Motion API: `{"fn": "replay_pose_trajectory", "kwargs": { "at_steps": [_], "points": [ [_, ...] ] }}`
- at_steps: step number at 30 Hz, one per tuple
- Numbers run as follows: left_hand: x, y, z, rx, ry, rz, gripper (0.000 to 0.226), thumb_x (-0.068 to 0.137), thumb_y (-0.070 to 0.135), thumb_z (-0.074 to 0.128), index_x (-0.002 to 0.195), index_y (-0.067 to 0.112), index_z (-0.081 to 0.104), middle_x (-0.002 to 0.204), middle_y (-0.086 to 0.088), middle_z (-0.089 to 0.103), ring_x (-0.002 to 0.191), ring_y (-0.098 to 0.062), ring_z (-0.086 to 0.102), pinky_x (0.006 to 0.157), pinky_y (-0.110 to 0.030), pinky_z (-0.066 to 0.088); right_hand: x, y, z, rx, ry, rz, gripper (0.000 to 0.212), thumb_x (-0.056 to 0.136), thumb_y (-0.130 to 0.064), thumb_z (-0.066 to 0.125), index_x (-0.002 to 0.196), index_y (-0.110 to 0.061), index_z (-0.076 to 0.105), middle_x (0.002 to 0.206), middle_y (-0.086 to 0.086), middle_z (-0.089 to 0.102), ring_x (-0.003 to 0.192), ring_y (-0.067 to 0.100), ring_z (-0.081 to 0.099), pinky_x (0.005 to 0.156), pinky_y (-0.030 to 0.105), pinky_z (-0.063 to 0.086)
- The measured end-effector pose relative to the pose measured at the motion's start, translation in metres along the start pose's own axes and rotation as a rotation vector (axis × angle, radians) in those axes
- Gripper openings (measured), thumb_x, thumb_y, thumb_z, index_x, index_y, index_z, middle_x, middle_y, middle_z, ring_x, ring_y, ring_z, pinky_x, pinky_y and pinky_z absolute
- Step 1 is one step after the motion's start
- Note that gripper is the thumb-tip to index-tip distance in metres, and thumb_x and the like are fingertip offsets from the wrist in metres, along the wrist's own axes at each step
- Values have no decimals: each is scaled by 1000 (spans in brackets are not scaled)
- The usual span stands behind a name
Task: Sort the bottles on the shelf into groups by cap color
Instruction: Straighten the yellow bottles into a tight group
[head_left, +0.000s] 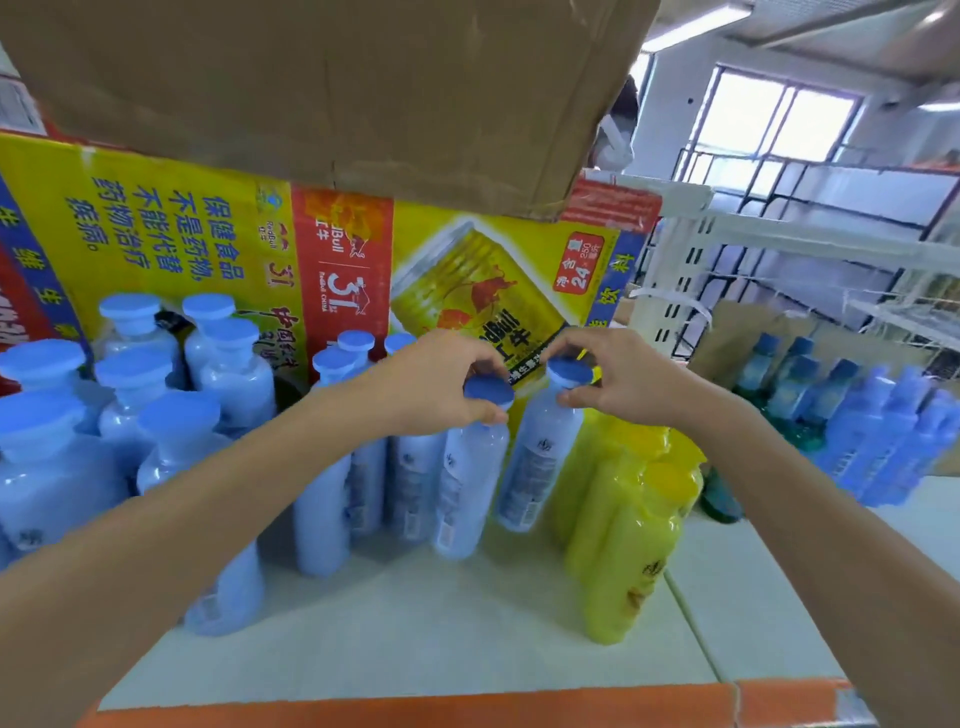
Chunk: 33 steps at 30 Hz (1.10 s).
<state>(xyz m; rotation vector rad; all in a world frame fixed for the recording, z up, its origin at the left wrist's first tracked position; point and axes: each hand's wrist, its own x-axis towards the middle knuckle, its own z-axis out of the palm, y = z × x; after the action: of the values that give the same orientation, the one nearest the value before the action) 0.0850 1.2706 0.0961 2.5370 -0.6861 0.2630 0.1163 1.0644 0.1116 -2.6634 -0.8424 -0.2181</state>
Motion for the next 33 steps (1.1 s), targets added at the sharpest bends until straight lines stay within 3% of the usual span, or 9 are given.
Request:
{"fn": "replay_pose_trajectory", "kwargs": {
  "at_steps": [2,6,10,15,19,23,28,33],
  "points": [
    [18,-1,-4,13,-20,-22,38,77,30,72,110,15,62,107,0,62,97,-15,57,83,-30,47,14,12,-7,-13,-5,-32,37,76,-15,74,110,-12,60,109,4,62,92,9,49,77,18,37],
    [51,-4,-8,52,-46,-37,39,78,29,71,113,14,61,99,7,55,88,-6,50,66,-14,36,40,34,-15,-46,-25,-88,38,75,-16,75,110,-12,60,110,4,62,90,8,48,63,9,32],
    [78,-16,-3,126,-76,-72,44,78,31,71,117,14,60,109,3,59,90,-6,47,77,-17,36,63,51,-12,-66,-80,-110,41,75,-17,74,112,-12,58,113,5,60,93,7,47,73,17,32],
    [98,-36,14,149,-163,-115,47,79,26,71,120,10,57,120,-4,59,100,-12,53,81,-18,38,83,65,6,-141,-173,-88,46,75,-22,74,116,-11,56,117,7,59,109,21,54,86,30,41],
    [106,-52,25,195,-227,-132,46,80,27,70,121,13,55,120,-3,58,90,-10,49,76,-18,36,91,73,24,-236,-190,-111,47,76,-27,73,117,-12,56,115,7,62,106,24,56,80,31,41],
    [116,-61,26,96,-253,-157,46,81,22,69,123,13,53,124,-3,56,110,-16,53,89,-22,41,96,78,37,-282,-163,-144,45,77,-33,70,116,-15,58,111,5,64,100,24,56,74,30,37],
    [121,-67,28,16,-298,-127,42,81,12,68,121,14,55,121,-3,58,112,-16,54,98,-33,45,99,82,40,-270,-102,-118,42,79,-35,67,116,-17,59,103,6,66,94,24,56,68,28,32],
    [121,-75,24,-37,-344,-112,41,82,6,66,120,16,55,123,0,57,115,-11,52,101,-28,42,99,86,48,-214,-41,-62,40,77,-44,66,104,-15,62,90,9,67,85,26,58,70,35,44]
  ]
}}
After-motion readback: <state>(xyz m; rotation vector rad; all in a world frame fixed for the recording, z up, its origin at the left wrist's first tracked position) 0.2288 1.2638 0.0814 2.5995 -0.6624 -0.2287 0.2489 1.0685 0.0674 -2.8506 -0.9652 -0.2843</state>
